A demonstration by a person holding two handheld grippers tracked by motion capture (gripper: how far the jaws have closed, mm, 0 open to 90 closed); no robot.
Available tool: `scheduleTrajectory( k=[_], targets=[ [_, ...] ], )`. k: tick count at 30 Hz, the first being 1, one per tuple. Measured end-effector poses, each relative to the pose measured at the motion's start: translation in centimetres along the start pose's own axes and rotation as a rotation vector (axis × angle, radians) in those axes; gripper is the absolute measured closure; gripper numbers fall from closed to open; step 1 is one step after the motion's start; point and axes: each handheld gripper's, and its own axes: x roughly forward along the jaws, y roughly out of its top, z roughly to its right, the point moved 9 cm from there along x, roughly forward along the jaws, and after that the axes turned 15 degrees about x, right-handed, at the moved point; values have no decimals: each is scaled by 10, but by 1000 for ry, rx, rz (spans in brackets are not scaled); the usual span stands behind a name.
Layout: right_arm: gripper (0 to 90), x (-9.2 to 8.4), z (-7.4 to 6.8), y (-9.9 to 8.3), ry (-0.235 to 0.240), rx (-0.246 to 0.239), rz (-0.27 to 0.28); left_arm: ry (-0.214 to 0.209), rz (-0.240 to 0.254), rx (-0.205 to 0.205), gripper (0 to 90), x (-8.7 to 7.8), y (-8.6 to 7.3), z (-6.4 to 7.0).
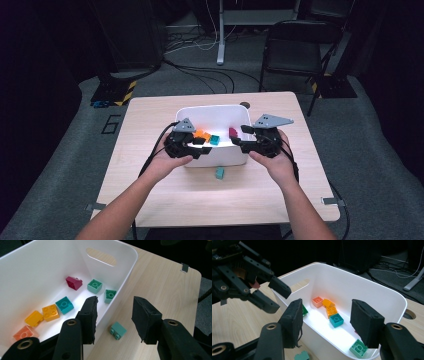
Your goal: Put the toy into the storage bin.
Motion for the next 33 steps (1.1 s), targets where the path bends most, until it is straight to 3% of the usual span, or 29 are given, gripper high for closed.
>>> scheduleTrajectory(
  k=[6,14,22,33],
  targets=[
    [427,0,0,0,0,1,-1,-11,-20,12,548,8,-13,11],
    [427,-1,1,0,-1,3,1,-30,-18,-19,540,20,-26,18],
    [427,-1,1,0,-2,9,1,-44,-18,-26,536,31,-36,25],
    [427,-2,2,1,-1,9,7,-47,-50,-45,536,48,-55,33]
  ],
)
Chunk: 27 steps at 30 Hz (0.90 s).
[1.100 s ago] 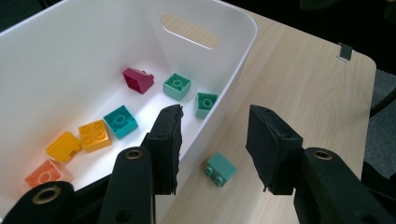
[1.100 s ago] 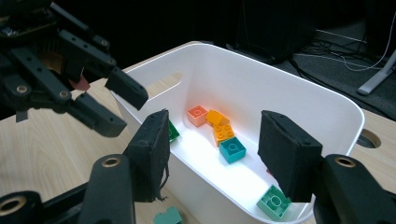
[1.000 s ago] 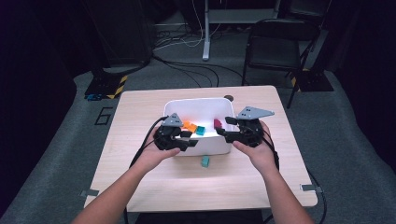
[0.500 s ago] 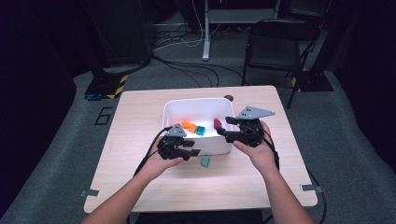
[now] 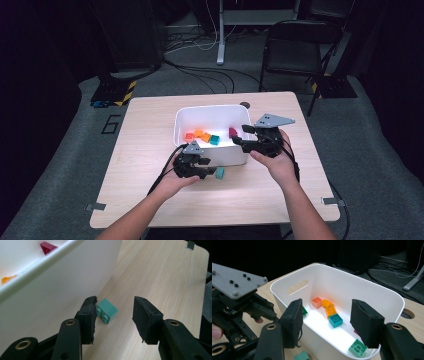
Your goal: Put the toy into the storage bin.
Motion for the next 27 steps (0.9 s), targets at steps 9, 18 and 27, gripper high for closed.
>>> scheduleTrajectory(
  k=[9,18,27],
  targets=[
    [427,1,1,-1,0,3,-3,8,-6,-15,537,14,-13,1],
    [427,1,1,0,2,4,-3,4,-33,-16,535,31,-22,6],
    [427,0,1,0,0,5,0,-3,-53,-17,520,46,-29,9]
  ],
)
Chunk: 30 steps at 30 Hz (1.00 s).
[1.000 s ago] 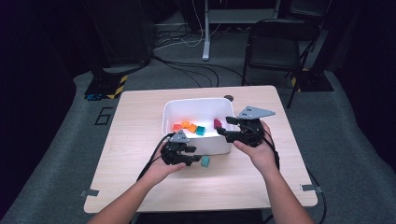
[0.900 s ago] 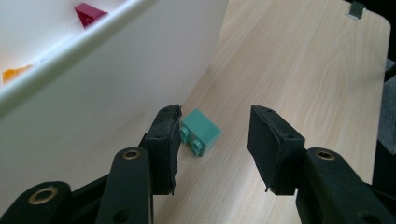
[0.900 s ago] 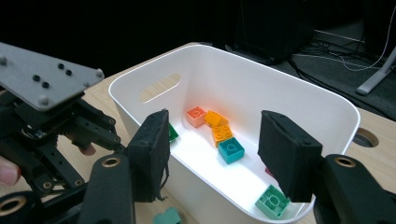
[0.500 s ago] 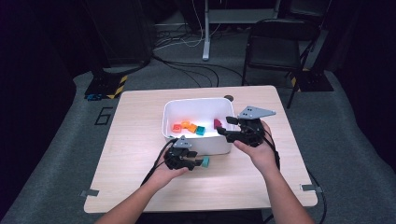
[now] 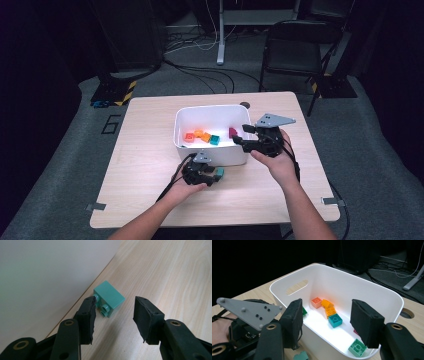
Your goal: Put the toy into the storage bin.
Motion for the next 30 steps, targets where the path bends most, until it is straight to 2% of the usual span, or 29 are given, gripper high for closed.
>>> scheduleTrajectory(
  k=[7,11,14,16,19,25,30],
  targets=[
    [427,0,0,0,0,0,0,6,0,0,511,9,-1,1],
    [427,1,0,0,0,-1,-2,-4,11,0,510,13,2,4],
    [427,1,0,0,0,-1,-2,-10,10,22,510,16,4,6],
    [427,0,0,0,0,-1,-1,-11,19,15,510,18,6,8],
    [427,0,1,0,-1,-1,0,-15,20,31,517,21,7,9],
    [426,1,1,0,-2,-1,0,15,11,45,574,25,9,10],
    [427,0,2,0,-2,-2,1,21,-5,46,543,26,7,11]
  ],
)
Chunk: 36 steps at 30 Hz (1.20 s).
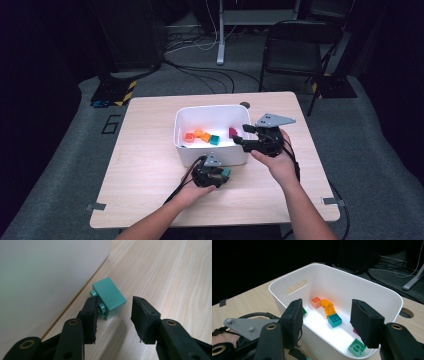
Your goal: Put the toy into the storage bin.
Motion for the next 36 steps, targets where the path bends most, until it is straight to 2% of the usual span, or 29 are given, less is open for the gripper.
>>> scheduleTrajectory(
  k=[9,11,12,13,21,29,31,36],
  targets=[
    [427,0,-1,0,1,-1,1,24,0,6,488,1,2,-4],
    [427,0,-1,0,1,4,-1,18,12,-5,487,3,4,-2],
    [427,0,-1,0,0,3,0,18,8,7,488,4,5,-2],
    [427,0,-1,0,0,3,0,21,6,18,494,4,5,-3],
    [427,-1,0,1,1,3,4,-9,30,24,550,11,9,3],
    [427,0,1,0,-2,6,0,2,7,67,645,14,10,4],
    [426,0,1,0,-2,5,0,6,2,67,663,14,10,5],
    [426,0,2,0,-2,5,0,-1,-1,80,669,13,10,6]
  ],
)
